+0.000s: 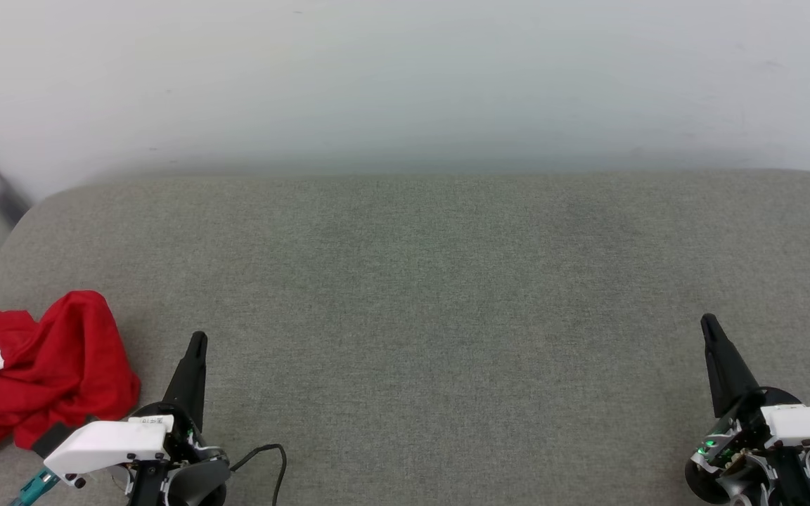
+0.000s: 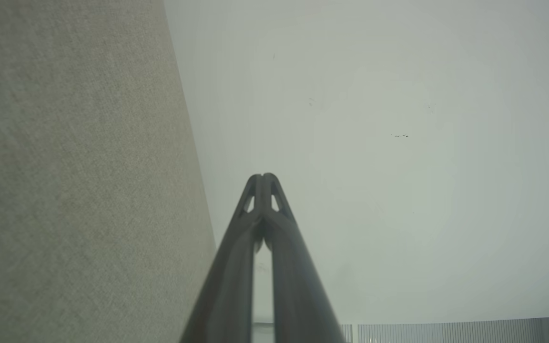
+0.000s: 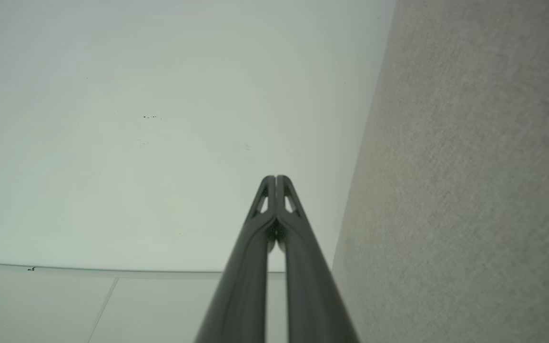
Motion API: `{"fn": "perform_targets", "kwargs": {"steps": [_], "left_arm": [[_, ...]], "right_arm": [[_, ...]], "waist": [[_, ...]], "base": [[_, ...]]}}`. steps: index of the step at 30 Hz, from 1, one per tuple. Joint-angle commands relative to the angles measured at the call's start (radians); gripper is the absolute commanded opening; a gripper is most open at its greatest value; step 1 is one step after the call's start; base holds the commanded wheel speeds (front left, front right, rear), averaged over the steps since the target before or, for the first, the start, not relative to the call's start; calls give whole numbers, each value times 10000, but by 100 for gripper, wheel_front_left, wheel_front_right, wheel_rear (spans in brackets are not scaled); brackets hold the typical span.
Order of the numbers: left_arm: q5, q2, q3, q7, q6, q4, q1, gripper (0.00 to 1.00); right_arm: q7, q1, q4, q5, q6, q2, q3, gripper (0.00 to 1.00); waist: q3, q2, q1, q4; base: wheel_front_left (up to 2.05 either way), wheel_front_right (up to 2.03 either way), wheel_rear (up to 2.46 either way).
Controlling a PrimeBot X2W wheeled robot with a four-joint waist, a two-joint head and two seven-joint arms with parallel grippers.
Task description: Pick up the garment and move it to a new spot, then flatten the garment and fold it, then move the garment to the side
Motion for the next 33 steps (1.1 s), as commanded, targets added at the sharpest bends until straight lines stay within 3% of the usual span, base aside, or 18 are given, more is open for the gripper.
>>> {"fn": "perform_targets", "kwargs": {"steps": [1,20,21,33], "left_arm": [[-1,-13,11,22,-22,3,-75,0],[-1,-12,10,21,-22,3,-75,0],[0,0,-1,0,0,0,0,100],[181,3,-769,-626,4,-428,-50,100]], "right_arm": [[0,-115,2,9,0,38,5,0],[-1,-115,2,9,0,38,6,0],[0,0,0,-1,0,0,0,100],[-620,179,-332,-494,0,-69,244,100]], "waist": [[0,0,0,0],[0,0,0,0],[0,0,0,0],[23,0,0,-4]], "base": [[0,0,0],[0,0,0],[0,0,0],[0,0,0]]}}
